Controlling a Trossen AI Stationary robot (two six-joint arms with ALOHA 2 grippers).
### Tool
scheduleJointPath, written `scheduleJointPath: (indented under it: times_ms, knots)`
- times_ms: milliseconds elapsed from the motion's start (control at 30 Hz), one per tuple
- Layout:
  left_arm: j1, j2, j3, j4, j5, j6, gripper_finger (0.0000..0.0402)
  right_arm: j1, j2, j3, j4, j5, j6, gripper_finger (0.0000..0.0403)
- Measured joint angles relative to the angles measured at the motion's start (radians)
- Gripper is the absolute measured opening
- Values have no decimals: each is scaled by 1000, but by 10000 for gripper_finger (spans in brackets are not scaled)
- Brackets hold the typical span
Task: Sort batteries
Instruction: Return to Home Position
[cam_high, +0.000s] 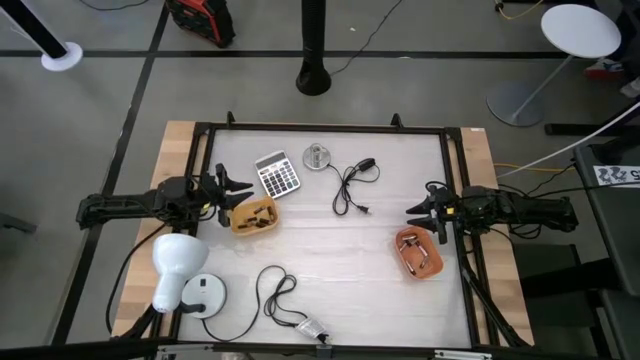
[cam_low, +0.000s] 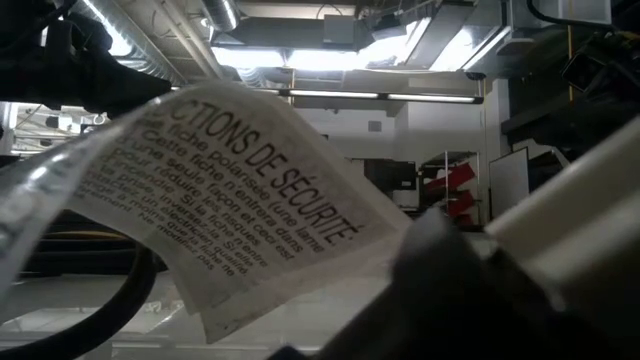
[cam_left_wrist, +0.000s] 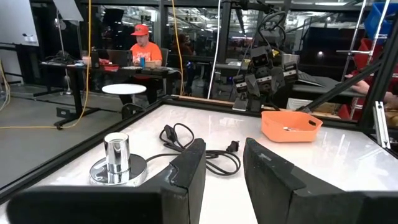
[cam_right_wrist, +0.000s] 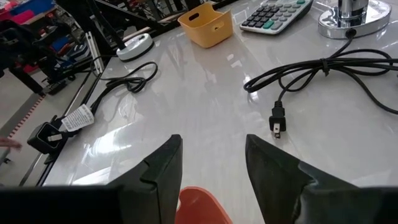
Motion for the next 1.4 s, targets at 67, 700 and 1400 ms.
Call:
scheduleJointPath:
  times_ms: [67,700,1400]
  knots:
    - [0,0,0,0,0,0,98,0,1,0,0,0,0,170]
    - [0,0,0,0,0,0,98,0,1,0,0,0,0,170]
    - [0,0,0,0,0,0,98,0,1,0,0,0,0,170]
